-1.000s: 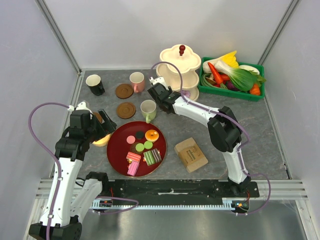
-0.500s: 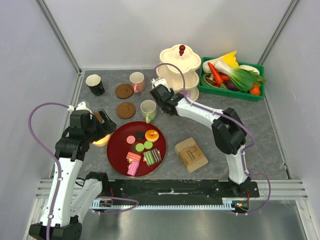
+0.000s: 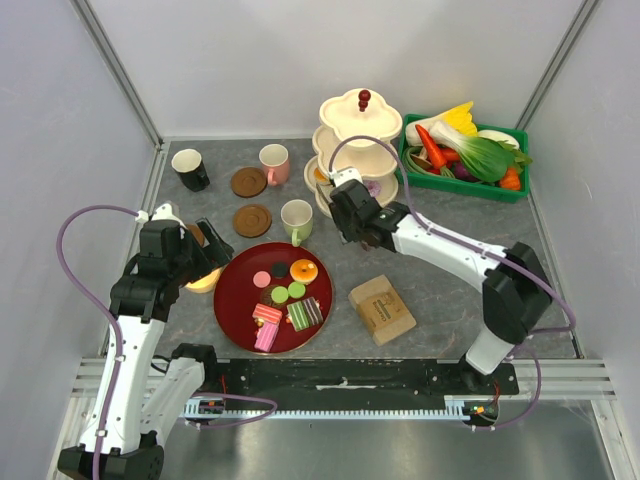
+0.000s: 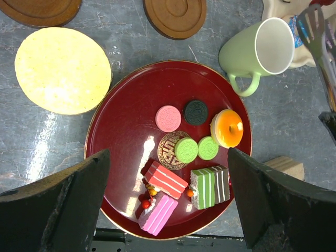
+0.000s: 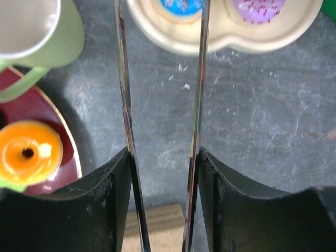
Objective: Serve the afternoon tea
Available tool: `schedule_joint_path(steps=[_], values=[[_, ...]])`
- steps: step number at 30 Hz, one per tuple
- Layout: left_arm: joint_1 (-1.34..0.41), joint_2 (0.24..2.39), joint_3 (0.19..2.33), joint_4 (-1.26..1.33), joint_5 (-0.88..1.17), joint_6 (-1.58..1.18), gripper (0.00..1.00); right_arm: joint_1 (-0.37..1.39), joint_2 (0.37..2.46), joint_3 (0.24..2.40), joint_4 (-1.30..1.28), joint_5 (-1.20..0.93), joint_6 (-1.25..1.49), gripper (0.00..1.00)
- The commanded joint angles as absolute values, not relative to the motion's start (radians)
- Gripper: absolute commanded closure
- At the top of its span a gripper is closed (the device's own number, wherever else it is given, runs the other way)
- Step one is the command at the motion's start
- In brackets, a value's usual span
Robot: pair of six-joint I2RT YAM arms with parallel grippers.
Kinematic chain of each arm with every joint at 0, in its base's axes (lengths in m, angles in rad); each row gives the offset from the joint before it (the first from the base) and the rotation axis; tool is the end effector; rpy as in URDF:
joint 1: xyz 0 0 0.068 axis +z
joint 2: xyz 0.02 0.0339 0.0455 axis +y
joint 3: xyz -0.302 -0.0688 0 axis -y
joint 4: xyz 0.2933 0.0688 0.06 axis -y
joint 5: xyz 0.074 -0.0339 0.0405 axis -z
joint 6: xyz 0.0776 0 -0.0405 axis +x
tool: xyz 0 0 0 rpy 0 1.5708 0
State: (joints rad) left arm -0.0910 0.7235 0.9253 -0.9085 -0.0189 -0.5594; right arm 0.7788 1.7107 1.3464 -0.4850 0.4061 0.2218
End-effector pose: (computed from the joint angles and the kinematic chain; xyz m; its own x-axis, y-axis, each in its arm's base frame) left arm 0.1836 -0.0153 0.3326 -0.5887 -0.4791 -0.6511 -0.2783 0.8763 -0.3932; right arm 0.3443 0.2967 0.2550 -0.6224 -0.3303 -0.7096 -0.3308 0.9327 -0.1440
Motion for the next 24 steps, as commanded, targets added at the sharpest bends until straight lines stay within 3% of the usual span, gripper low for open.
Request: schedule_joint_path(steps=[1,14,24], values=[[-0.089,0.710,0.931,-0.877,-0.005,-0.545,0.02,0.779,1.530,1.266,-0.463,0.319,0.267,0.43],[-0.089,0.703,0.923,-0.874,0.020,-0.555,0.02,0.862,1.184,1.218,-0.693,0.209,0.293,0.43],[-0.089,0.696,0.922,-0.876,0.032,-0.555,0.02,1.052,1.223,1.282,-0.902,0.057,0.342,0.42]])
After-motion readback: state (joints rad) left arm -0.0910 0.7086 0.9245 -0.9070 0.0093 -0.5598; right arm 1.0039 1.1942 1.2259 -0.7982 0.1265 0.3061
